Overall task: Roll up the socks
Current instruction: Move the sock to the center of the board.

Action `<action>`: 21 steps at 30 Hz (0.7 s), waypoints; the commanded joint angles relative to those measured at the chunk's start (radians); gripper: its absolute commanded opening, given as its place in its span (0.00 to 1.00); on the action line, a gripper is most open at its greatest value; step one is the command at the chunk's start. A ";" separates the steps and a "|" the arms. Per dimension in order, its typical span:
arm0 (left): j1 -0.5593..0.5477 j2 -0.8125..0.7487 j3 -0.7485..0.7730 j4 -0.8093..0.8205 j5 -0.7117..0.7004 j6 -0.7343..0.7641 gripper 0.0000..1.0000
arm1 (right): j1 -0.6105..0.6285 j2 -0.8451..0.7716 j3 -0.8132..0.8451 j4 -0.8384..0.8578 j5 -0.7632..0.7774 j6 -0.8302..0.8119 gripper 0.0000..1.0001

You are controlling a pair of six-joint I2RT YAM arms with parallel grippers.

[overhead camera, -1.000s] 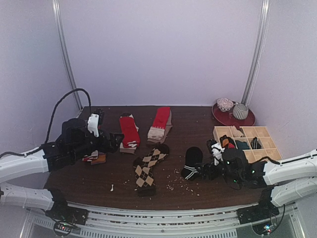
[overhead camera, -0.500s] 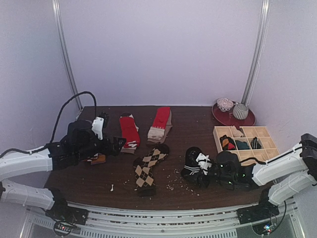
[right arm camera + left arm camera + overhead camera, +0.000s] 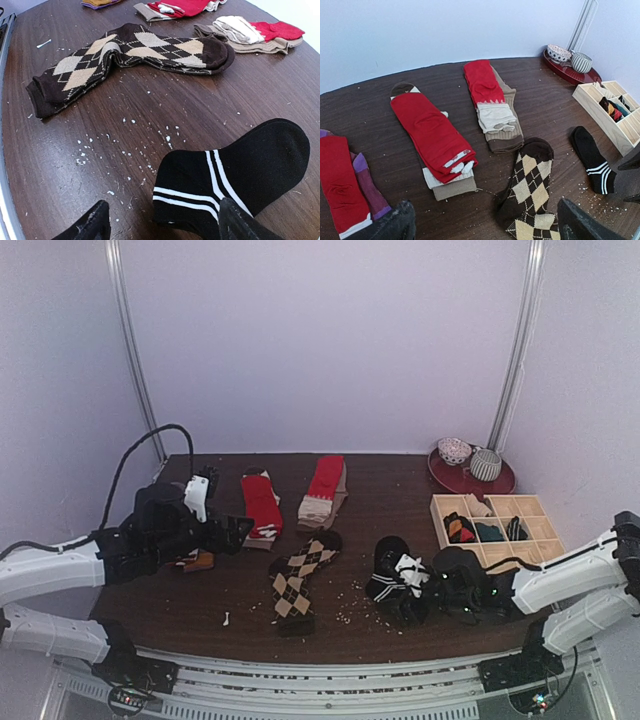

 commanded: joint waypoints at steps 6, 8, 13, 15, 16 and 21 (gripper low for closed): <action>0.004 0.024 -0.045 0.134 0.035 -0.003 0.98 | 0.008 0.009 0.058 -0.121 0.084 0.084 0.80; 0.004 0.036 -0.037 0.130 0.042 0.002 0.98 | 0.008 0.061 0.090 -0.138 0.144 0.101 0.79; 0.003 0.037 -0.028 0.108 0.037 0.016 0.98 | 0.005 0.206 0.185 -0.158 0.185 0.096 0.79; 0.004 0.026 -0.030 0.102 0.031 0.014 0.98 | 0.004 0.260 0.218 -0.176 0.149 0.112 0.79; 0.004 0.017 -0.033 0.100 0.030 0.010 0.98 | 0.005 0.283 0.231 -0.183 0.109 0.120 0.77; 0.004 -0.023 -0.051 0.087 0.030 -0.004 0.98 | 0.019 0.354 0.256 -0.118 -0.119 0.258 0.70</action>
